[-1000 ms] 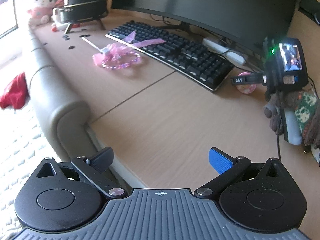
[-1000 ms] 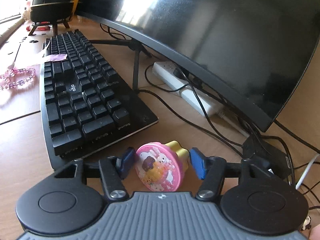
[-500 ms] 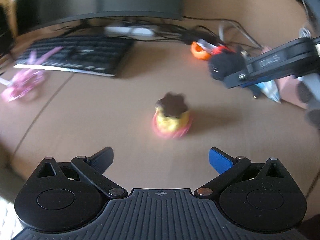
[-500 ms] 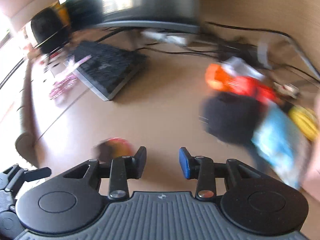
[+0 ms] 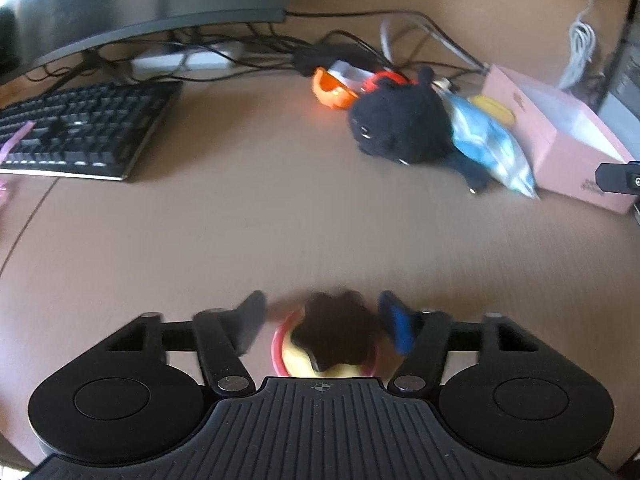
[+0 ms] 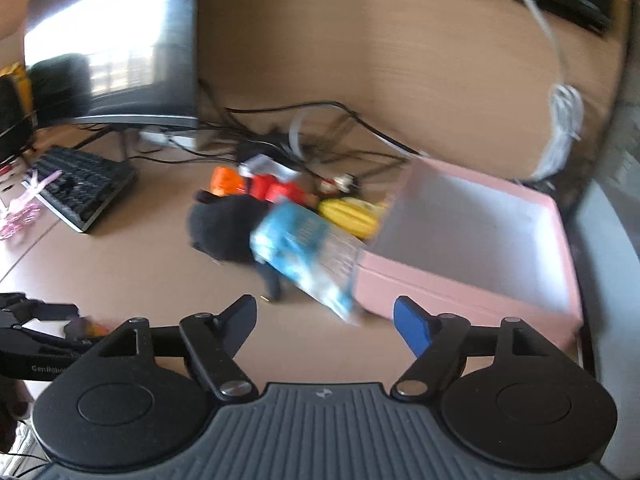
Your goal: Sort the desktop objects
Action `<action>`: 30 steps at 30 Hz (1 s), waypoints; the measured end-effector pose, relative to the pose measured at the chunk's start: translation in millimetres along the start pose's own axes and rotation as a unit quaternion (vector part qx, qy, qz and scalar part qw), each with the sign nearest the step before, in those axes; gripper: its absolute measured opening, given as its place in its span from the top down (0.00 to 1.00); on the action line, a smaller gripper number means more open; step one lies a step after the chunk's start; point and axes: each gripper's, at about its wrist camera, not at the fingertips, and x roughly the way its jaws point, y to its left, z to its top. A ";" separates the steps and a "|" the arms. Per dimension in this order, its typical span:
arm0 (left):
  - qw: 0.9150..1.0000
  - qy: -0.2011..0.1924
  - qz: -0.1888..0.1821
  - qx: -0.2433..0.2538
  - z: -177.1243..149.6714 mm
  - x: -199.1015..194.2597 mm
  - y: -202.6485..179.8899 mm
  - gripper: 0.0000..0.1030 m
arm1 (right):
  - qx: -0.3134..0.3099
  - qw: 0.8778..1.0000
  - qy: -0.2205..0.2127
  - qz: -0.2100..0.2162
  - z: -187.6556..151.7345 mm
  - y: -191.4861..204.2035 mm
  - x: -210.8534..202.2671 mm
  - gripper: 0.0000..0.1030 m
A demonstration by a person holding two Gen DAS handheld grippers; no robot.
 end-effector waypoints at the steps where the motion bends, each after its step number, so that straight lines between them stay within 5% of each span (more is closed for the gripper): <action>1: 1.000 -0.004 0.004 0.005 -0.6 0.3 -2.4 0.38 | 0.006 1.000 0.002 -0.007 -3.7 -3.7 -0.5 0.25; 5: 1.000 -0.013 0.000 0.014 0.9 1.9 -8.2 0.54 | 0.013 1.000 0.001 -0.022 -14.9 -13.8 -6.1 0.24; 11: 0.999 -0.033 -0.008 0.013 11.2 1.5 -14.8 0.55 | -0.001 1.000 -0.002 -0.023 -21.9 -12.1 -6.0 0.19; 13: 0.999 -0.049 -0.024 0.004 11.3 -13.5 -7.6 0.51 | -0.012 1.000 0.002 -0.018 -21.8 -6.5 -3.3 0.19; 16: 0.998 -0.063 -0.028 0.007 3.7 -35.0 4.1 0.29 | -0.045 0.999 -0.007 -0.015 -22.3 2.7 -1.3 0.18; 23: 0.999 -0.034 0.002 -0.032 -16.6 -44.8 15.6 0.15 | -0.128 0.991 -0.033 -0.003 -14.7 28.7 11.0 0.18; 27: 0.998 -0.043 0.012 -0.045 -19.0 -52.9 15.4 0.07 | -0.241 0.966 -0.071 -0.058 4.0 49.0 29.5 0.49; 30: 0.997 -0.043 0.011 -0.059 -21.8 -57.5 16.2 0.06 | -0.265 0.963 -0.045 -0.028 23.9 51.2 50.8 0.49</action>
